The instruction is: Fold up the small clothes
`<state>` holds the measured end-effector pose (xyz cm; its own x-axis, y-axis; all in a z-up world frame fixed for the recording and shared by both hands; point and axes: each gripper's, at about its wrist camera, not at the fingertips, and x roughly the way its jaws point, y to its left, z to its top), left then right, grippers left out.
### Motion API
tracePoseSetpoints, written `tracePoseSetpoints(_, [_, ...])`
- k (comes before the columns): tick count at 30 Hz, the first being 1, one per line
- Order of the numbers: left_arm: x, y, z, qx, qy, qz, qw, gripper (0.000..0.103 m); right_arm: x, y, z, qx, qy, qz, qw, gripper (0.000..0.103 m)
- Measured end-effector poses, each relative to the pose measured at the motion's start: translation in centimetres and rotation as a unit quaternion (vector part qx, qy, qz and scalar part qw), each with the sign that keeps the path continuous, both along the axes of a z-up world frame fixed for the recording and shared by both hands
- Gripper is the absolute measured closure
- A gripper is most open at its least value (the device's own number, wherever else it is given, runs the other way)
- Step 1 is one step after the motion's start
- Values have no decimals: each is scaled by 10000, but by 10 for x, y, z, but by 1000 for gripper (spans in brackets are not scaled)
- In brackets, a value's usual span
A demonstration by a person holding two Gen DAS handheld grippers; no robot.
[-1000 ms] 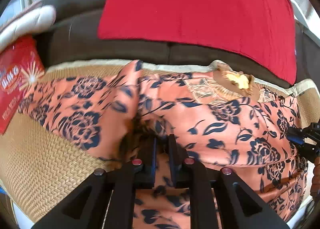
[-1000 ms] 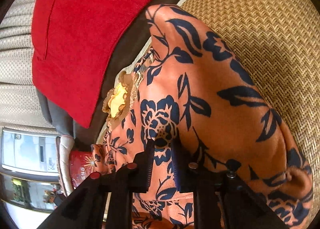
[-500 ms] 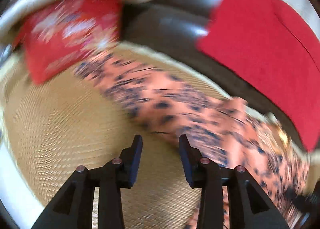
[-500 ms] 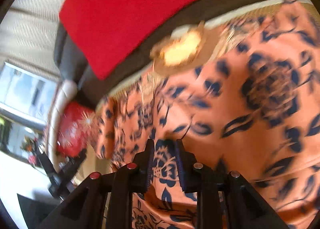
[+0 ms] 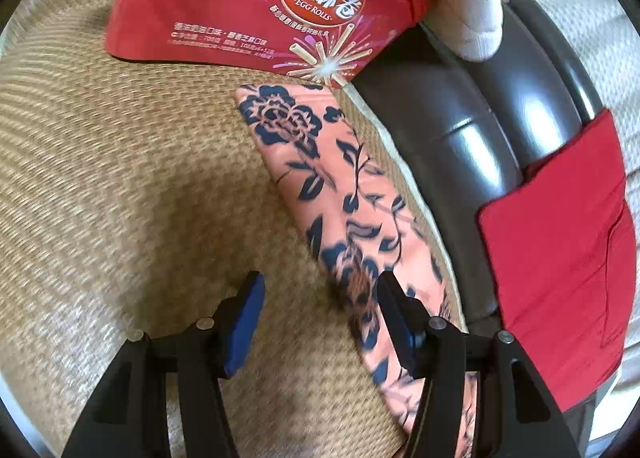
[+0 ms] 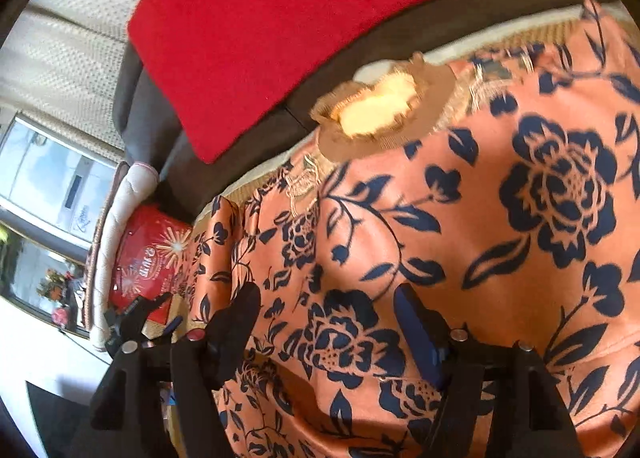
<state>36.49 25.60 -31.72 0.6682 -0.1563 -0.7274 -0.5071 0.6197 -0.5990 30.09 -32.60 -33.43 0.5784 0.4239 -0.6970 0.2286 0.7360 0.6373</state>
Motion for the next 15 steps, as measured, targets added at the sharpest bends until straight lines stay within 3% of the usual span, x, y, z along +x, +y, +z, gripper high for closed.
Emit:
tracePoseSetpoints(2, [13,3,4,13,-50,63,10000,46,2,2,2,55,-95,50,9999,30])
tracePoseSetpoints(6, [39,12,-11,-285,-11,-13,9996,82,5,3,1,55,-127,76,9999,32])
tracePoseSetpoints(7, [44,13,-14,-267,-10,2,9996,90,5,3,2,8,-98,110,9999,37])
tracePoseSetpoints(10, [56,12,-14,-54,38,-32,10000,97,7,6,-2,-210,50,133,9997,53])
tracePoseSetpoints(15, [61,-17,21,575,-193,-345,9976,98,7,0,-6,-235,74,-12,9997,60])
